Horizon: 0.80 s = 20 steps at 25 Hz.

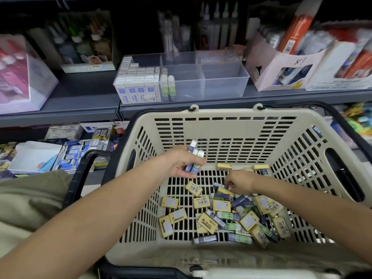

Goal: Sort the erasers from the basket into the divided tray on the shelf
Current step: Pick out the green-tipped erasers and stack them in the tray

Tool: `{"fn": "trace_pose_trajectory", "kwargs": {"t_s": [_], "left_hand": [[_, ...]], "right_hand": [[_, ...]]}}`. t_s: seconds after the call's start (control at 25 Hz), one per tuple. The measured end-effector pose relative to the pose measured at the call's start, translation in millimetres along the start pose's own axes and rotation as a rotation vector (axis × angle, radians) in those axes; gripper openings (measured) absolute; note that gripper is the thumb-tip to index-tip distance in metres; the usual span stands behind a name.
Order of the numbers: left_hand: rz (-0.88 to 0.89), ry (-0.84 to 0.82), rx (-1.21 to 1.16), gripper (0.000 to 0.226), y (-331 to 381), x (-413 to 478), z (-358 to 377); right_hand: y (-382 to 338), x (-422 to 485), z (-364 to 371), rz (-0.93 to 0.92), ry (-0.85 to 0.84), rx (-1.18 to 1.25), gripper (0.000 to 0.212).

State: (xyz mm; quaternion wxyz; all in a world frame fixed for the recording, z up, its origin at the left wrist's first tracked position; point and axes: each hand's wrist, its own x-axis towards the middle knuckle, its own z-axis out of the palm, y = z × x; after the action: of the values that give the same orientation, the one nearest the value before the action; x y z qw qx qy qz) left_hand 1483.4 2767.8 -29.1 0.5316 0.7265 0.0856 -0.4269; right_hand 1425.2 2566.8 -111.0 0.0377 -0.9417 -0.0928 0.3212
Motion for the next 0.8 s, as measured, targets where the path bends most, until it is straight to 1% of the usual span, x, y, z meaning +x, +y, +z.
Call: {"fn": "trace_pose_trajectory", "kwargs": {"t_s": [0.04, 0.12, 0.2, 0.24, 0.32, 0.4, 0.52, 0.6, 0.68, 0.72, 0.76, 0.8], "left_hand": [[-0.011, 0.001, 0.024, 0.022, -0.9, 1.7, -0.9], [-0.044, 0.001, 0.058, 0.024, -3.1, 4.7, -1.8], [-0.054, -0.002, 0.069, 0.025, -5.5, 9.4, 0.4], [-0.039, 0.007, 0.068, 0.025, -6.3, 11.8, 2.1], [0.003, 0.022, 0.067, 0.027, -8.3, 18.1, 5.8], [0.031, -0.031, 0.114, 0.032, -9.2, 22.2, 9.0], [0.010, -0.140, 0.154, 0.025, -10.4, 22.3, 10.6], [0.001, -0.148, 0.169, 0.027, -12.3, 23.5, 9.0], [-0.005, -0.118, 0.186, 0.027, -15.4, 26.9, 5.2], [-0.005, -0.083, 0.200, 0.026, -17.1, 28.8, 2.6], [-0.009, -0.040, 0.212, 0.026, -18.7, 30.3, 0.0], [-0.016, -0.003, 0.214, 0.026, -19.3, 31.0, -2.3]], "right_hand": [[0.2, -0.8, 2.1, -0.002, -0.006, -0.022, 0.028], [0.2, -3.5, 2.9, 0.008, 0.020, -0.077, 0.021], [-1.2, -8.1, -4.7, 0.012, 0.099, -0.012, 0.017], [-2.1, -9.8, -12.7, 0.001, 0.157, 0.091, 0.016], [-4.1, -12.3, -30.0, -0.040, 0.234, 0.397, 0.010], [-11.6, -14.4, -42.7, -0.089, 0.209, 0.694, 0.007], [-24.4, -14.9, -45.0, -0.123, 0.132, 0.987, 0.007], [-27.0, -15.1, -41.4, -0.127, 0.107, 1.148, 0.005], [-24.1, -14.3, -40.2, -0.077, 0.080, 1.279, 0.008], [-23.0, -13.5, -37.7, -0.045, 0.080, 1.230, 0.007], [-21.5, -13.5, -34.3, -0.027, 0.101, 1.040, 0.005], [-19.3, -12.3, -29.5, -0.029, 0.118, 0.744, 0.006]]}}
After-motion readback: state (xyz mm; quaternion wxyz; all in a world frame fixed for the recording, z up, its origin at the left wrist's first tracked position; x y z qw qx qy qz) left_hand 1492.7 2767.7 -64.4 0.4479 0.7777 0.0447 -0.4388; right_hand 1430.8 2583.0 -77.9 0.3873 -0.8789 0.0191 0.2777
